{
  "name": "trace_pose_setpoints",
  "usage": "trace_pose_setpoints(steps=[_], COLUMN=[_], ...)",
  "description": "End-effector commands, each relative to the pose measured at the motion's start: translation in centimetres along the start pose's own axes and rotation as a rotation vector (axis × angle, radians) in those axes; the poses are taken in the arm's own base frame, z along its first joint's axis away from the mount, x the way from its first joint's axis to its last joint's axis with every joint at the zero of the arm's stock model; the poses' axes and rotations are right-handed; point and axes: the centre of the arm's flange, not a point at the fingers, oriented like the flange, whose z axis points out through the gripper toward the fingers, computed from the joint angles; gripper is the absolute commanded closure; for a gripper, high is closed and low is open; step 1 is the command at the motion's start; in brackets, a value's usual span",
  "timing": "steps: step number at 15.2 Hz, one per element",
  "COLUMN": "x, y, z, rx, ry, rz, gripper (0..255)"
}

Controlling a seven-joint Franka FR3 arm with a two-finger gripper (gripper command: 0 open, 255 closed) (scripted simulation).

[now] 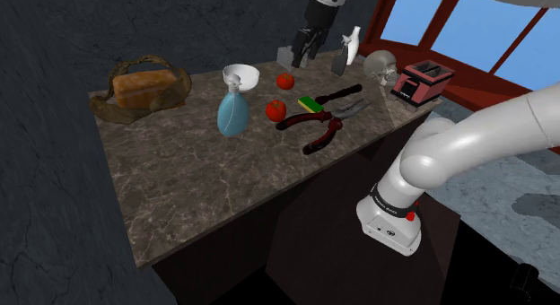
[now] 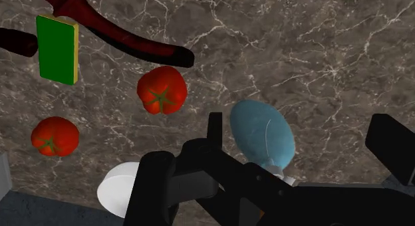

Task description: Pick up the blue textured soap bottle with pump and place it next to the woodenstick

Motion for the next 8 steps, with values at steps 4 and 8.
trace_pose_setpoints(steps=[4,8], x=[4.9,8.6], y=[-1.1,-2.3], z=[4.3,7.5], rx=[-0.014,-0.026], ry=[0.037,0.064], rz=[-0.028,-0.05], gripper=[0,0])
